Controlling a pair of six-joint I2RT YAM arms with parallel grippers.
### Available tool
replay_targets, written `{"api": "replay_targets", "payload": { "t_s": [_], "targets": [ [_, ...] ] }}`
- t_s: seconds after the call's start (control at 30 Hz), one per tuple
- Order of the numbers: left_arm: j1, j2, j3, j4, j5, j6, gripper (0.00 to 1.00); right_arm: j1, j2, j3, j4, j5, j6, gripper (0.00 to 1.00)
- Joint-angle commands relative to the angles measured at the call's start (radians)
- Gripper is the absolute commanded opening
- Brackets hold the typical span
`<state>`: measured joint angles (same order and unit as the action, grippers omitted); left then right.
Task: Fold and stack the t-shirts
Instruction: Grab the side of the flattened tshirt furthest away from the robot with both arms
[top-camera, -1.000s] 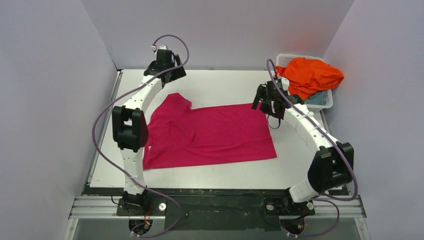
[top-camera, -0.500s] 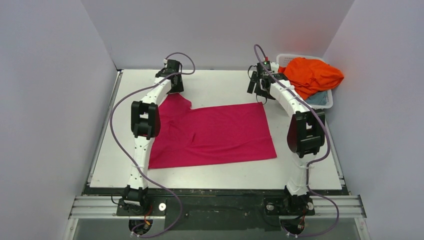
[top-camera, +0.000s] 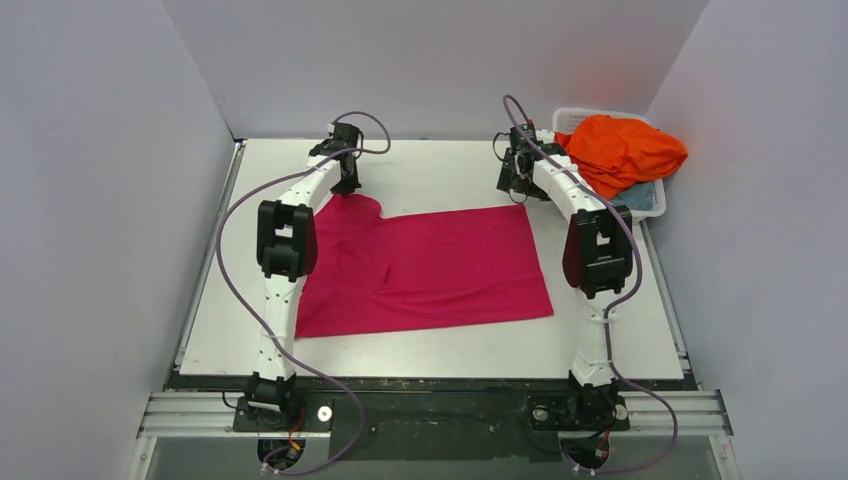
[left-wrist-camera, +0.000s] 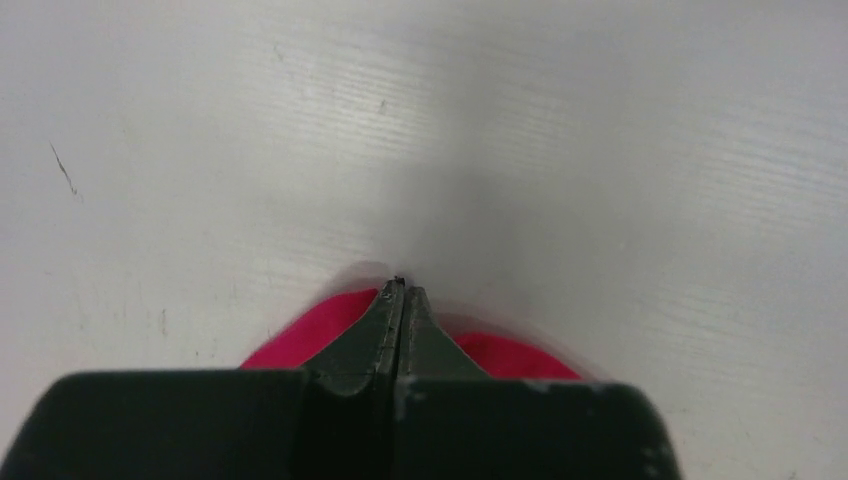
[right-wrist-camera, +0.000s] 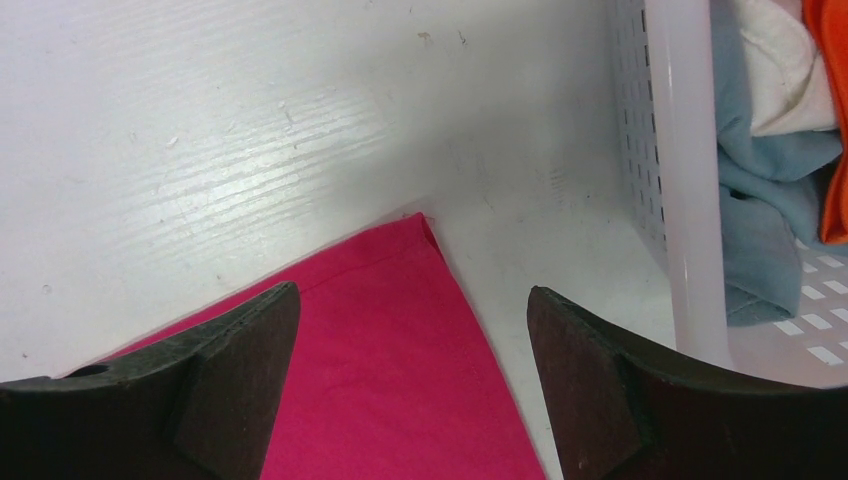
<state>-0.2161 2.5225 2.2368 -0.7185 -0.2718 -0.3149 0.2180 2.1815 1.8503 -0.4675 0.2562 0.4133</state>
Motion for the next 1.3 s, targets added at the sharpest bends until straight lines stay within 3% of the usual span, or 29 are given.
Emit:
{"api": "replay_targets", "payload": {
  "t_s": [0.0, 0.4, 0.73, 0.93, 1.13, 1.17, 1.23, 1.27],
  "targets": [
    [-0.007, -0.116, -0.060, -0.005, 0.020, 0.018, 0.00, 0.000, 0.019, 0.058, -0.052, 0.051, -0.006, 0.79],
    [-0.056, -0.285, -0.176, 0.071, -0.051, 0.023, 0.00, 0.000, 0.125, 0.133, -0.090, 0.064, 0.028, 0.73],
    [-0.083, -0.380, -0.324, 0.068, -0.120, -0.039, 0.00, -0.007, 0.200, 0.144, -0.113, 0.006, 0.072, 0.59],
    [-0.091, -0.440, -0.413, 0.071, -0.143, -0.086, 0.00, -0.004, 0.168, 0.091, -0.112, 0.012, 0.066, 0.44],
    [-0.092, -0.489, -0.491, 0.079, -0.151, -0.126, 0.00, 0.006, 0.133, 0.041, -0.106, 0.034, 0.048, 0.40],
    [-0.092, -0.497, -0.499, 0.081, -0.151, -0.132, 0.00, 0.008, 0.133, 0.039, -0.105, 0.036, 0.042, 0.37],
    [-0.093, -0.511, -0.524, 0.081, -0.150, -0.141, 0.00, 0.009, 0.131, 0.042, -0.105, 0.047, 0.039, 0.20],
    [-0.094, -0.516, -0.530, 0.080, -0.149, -0.143, 0.00, 0.009, 0.129, 0.043, -0.104, 0.051, 0.037, 0.06]
  ]
}}
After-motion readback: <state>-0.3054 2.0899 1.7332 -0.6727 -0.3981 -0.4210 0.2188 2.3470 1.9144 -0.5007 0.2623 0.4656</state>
